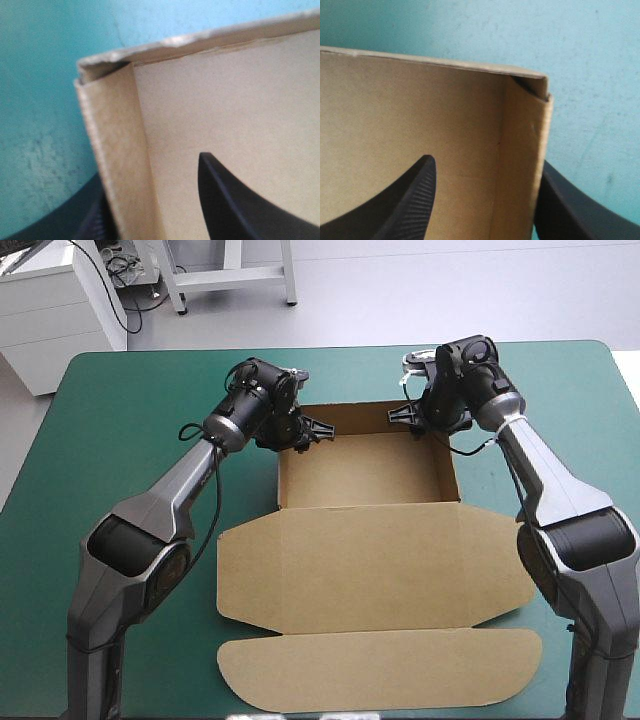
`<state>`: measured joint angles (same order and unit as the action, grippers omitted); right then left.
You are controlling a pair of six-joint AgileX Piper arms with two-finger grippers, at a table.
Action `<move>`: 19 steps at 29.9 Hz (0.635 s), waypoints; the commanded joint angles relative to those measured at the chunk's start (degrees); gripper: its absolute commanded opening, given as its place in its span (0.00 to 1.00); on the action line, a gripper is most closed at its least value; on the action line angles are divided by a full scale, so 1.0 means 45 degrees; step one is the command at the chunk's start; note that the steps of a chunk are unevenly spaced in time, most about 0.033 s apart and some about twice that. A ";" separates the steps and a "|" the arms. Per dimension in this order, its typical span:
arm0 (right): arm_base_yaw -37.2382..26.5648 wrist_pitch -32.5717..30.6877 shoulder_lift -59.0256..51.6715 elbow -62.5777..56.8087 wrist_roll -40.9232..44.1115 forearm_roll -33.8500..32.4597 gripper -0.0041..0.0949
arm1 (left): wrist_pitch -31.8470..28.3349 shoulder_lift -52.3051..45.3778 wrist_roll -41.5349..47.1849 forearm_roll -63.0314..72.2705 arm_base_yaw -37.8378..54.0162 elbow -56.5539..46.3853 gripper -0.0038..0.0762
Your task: Fold the box
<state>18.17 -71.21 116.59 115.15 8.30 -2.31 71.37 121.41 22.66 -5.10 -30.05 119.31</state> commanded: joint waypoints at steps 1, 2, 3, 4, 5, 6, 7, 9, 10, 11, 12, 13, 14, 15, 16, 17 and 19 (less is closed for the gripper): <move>-0.0070 -0.0150 -0.1116 0.0387 -0.0078 -0.0164 0.56 | 0.0572 -0.1386 0.0056 -0.0942 -0.0086 0.0499 0.46; -0.0070 -0.0150 -0.1172 0.0387 -0.0078 -0.0164 0.56 | 0.0572 -0.1471 0.0056 -0.1172 -0.0086 0.0499 0.46; -0.0070 -0.0150 -0.1170 0.0387 -0.0078 -0.0171 0.56 | 0.0572 -0.1524 0.0056 -0.1461 -0.0086 0.0499 0.46; -0.0070 -0.0150 -0.1170 0.0387 -0.0078 -0.0171 0.56 | 0.0572 -0.1524 0.0056 -0.1606 -0.0086 0.0499 0.46; -0.0070 -0.0150 -0.1170 0.0387 -0.0078 -0.0171 0.56 | 0.0572 -0.1524 0.0056 -0.1638 -0.0086 0.0499 0.46; -0.0070 -0.0150 -0.1170 0.0387 -0.0078 -0.0113 0.56 | 0.0572 -0.1524 0.0056 -0.1638 -0.0086 0.0499 0.46; -0.0070 -0.0150 -0.1170 0.0387 -0.0078 -0.0112 0.56 | 0.0572 -0.1524 0.0056 -0.1605 -0.0086 0.0499 0.46; -0.0070 -0.0150 -0.1228 0.0387 -0.0078 -0.0149 0.56 | 0.0572 -0.1601 -0.0079 -0.1266 -0.0086 0.0499 0.46; -0.0070 -0.0150 -0.1265 0.0387 -0.0078 -0.0149 0.56 | 0.0572 -0.1632 -0.0215 -0.1242 -0.0086 0.0499 0.46; -0.0070 -0.0150 -0.1372 0.0387 -0.0078 -0.0149 0.56 | 0.0572 -0.1761 -0.0294 -0.1242 -0.0086 0.0499 0.46; -0.0070 -0.0150 -0.1476 0.0387 -0.0078 -0.0149 0.56 | 0.0572 -0.1881 -0.0364 -0.1213 -0.0086 0.0499 0.46; -0.0070 -0.0150 -0.1612 0.0387 -0.0078 -0.0170 0.56 | 0.0592 -0.2078 -0.0574 -0.1184 -0.0086 0.0499 0.46; -0.0070 -0.0150 -0.1760 0.0387 -0.0078 -0.0170 0.56 | 0.0592 -0.2318 -0.0749 -0.1124 -0.0086 0.0499 0.46; -0.0070 -0.0150 -0.1936 0.0387 -0.0078 -0.0170 0.56 | 0.0592 -0.2560 -0.0912 -0.1101 -0.0086 0.0499 0.46; -0.0070 -0.0150 -0.2084 0.0387 -0.0078 -0.0170 0.56 | 0.0592 -0.2881 -0.1062 -0.1072 -0.0086 0.0499 0.46; -0.0070 -0.0150 -0.2309 0.0387 -0.0078 -0.0170 0.56 | 0.0592 -0.3262 -0.1512 -0.0842 -0.0086 0.0499 0.46; -0.0070 -0.0150 -0.2612 0.0387 -0.0138 -0.0170 0.56 | 0.0592 -0.4094 -0.2365 -0.0529 -0.0086 0.0499 0.46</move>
<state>18.17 -71.20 110.60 115.21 8.30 -2.31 71.35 111.56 16.27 -8.57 -30.12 119.77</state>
